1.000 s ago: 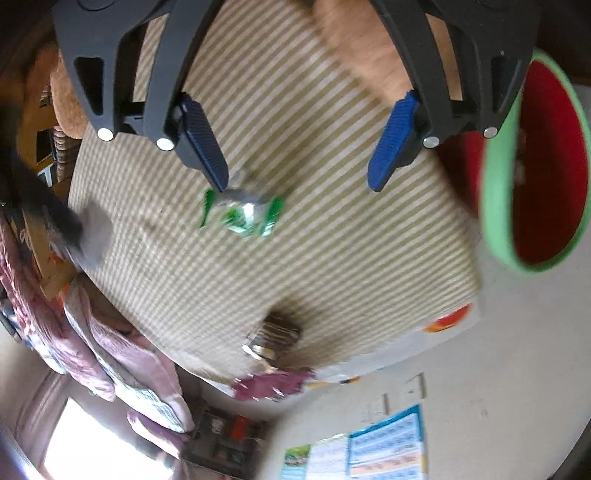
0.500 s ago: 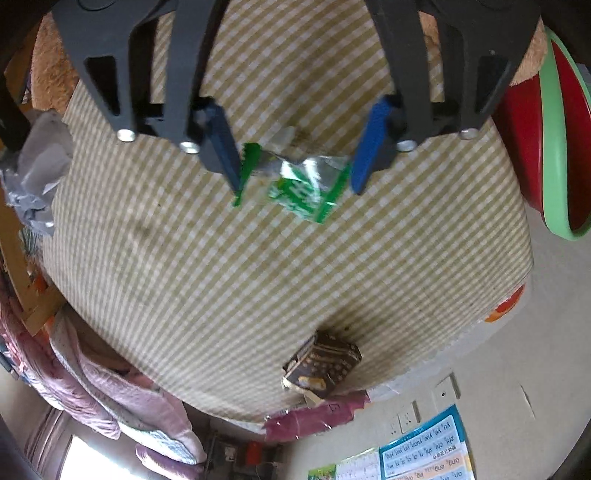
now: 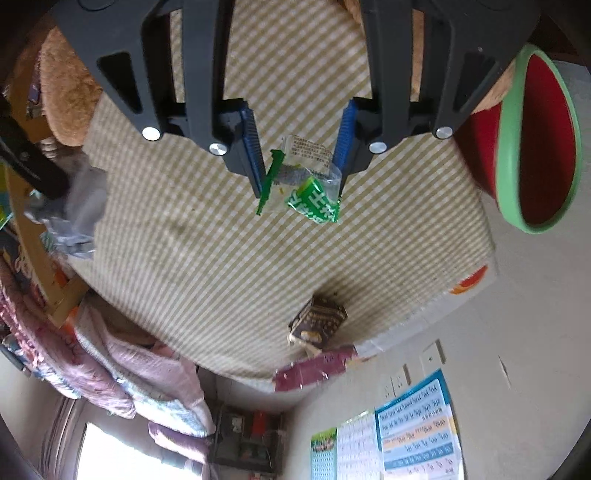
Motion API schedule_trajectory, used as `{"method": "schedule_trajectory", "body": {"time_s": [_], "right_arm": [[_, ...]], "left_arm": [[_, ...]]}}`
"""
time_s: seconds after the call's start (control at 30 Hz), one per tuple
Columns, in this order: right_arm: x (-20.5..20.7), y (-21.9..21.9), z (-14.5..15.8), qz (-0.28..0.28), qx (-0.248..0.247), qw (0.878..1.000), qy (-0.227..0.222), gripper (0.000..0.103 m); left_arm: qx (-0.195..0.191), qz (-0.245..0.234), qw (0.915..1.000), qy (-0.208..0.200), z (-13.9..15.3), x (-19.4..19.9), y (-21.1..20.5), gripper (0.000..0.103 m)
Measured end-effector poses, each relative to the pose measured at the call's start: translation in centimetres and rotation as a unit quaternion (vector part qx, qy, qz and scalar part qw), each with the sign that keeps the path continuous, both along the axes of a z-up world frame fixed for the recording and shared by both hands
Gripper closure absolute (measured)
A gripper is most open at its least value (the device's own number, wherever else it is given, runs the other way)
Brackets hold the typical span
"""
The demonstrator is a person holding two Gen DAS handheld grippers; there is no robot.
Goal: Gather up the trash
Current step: 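Lift both held items and move them toward the red bucket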
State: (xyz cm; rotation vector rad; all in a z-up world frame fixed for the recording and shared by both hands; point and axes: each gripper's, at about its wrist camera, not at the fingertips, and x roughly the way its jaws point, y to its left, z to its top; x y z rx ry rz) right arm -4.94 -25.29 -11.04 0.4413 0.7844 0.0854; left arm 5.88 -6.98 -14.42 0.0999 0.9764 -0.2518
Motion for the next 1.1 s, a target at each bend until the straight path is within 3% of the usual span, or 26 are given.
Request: {"method": "schedule_trajectory", "body": {"time_s": [0.63,1.1], "right_arm": [[0.5,3.5,3.6,0.031,-0.032,0.999,-0.021,0.062],[0.6,5.9,4.5,0.053,-0.05,0.997,-0.023,0.062]], "left_arm": [[-0.029,0.02,0.9975,-0.06,5.7,-2.1,3.5,0.069],[-0.04,0.028,0.9962,-0.072,6.3,-2.6,5.5,0.069]]}}
